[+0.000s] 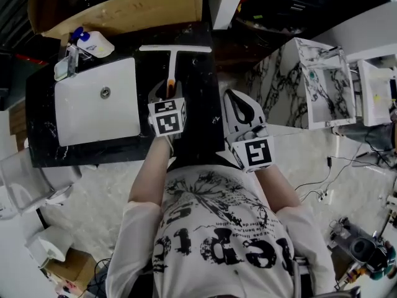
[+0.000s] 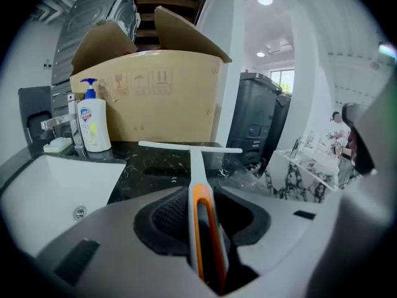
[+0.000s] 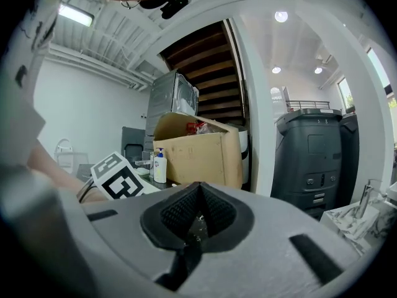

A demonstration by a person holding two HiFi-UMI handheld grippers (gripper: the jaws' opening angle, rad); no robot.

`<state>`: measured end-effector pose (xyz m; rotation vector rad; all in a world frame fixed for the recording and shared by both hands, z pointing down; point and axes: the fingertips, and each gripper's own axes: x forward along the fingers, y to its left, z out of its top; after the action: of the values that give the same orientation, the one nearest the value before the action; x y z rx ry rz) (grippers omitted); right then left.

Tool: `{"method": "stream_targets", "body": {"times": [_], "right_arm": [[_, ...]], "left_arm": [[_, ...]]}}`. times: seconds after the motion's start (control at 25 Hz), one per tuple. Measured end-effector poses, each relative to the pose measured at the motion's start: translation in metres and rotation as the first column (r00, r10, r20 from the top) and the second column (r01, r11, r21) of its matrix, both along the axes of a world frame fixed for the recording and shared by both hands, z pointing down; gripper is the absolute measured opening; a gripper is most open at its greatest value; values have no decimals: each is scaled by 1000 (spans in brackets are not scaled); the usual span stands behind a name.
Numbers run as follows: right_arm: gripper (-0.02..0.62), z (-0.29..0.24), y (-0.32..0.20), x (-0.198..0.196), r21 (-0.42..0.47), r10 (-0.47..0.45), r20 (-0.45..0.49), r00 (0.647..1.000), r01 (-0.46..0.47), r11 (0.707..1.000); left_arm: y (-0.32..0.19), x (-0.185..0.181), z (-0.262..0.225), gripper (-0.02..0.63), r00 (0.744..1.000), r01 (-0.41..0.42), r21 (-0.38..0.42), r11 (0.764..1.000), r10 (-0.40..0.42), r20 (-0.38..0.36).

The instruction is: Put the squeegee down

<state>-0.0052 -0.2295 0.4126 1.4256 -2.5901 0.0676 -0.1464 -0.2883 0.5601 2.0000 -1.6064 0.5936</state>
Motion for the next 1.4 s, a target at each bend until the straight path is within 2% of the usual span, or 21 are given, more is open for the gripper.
{"method": "stream_targets", "body": {"times": [0.28, 0.4, 0.52, 0.64, 0.72, 0.76, 0.84, 0.92, 1.08, 1.28, 1.4], "right_arm": [[-8, 10, -3, 7, -40, 18, -38, 999, -20, 999], [-8, 9, -3, 8, -39, 28, -17, 999, -29, 999], [-8, 13, -2, 11, -57, 31, -45, 999, -33, 998], [-8, 13, -1, 12, -34, 32, -27, 999, -33, 999], [-8, 12, 1, 11, -25, 34, -8, 999, -34, 999], [-8, 11, 3, 11, -28, 35, -3, 999, -35, 999], [-8, 8, 6, 11, -27, 35, 2, 999, -35, 999], [-8, 5, 8, 12, -17, 36, 2, 999, -36, 999], [-8, 1, 12, 12, -13, 44, 11, 999, -44, 999], [-8, -11, 15, 15, 14, 52, 24, 998, -52, 999], [-8, -21, 18, 15, 25, 51, 38, 998, -52, 998]], "left_arm": [[-1, -8, 18, 127, 998, 57, -90, 994, -57, 2], [-1, -8, 21, 127, 997, 72, -94, 993, -72, 13], [-5, -12, 26, 127, 995, 86, -94, 992, -81, 51], [-7, -11, 32, 127, 995, 88, -133, 987, -80, 65], [-6, -8, 32, 129, 996, 76, -152, 985, -70, 49], [-4, -5, 30, 135, 998, 62, -159, 985, -58, 31], [0, 3, 27, 196, 1000, 23, -171, 985, -24, -8], [2, 6, 24, 230, 1000, -3, -173, 985, 1, -12], [10, 4, 7, 238, 1000, -13, -134, 991, 12, -11], [18, -1, -39, 223, 1000, -27, 11, 1000, 27, 0], [23, -5, -71, 85, 999, -37, 99, 994, 36, 10]]}}
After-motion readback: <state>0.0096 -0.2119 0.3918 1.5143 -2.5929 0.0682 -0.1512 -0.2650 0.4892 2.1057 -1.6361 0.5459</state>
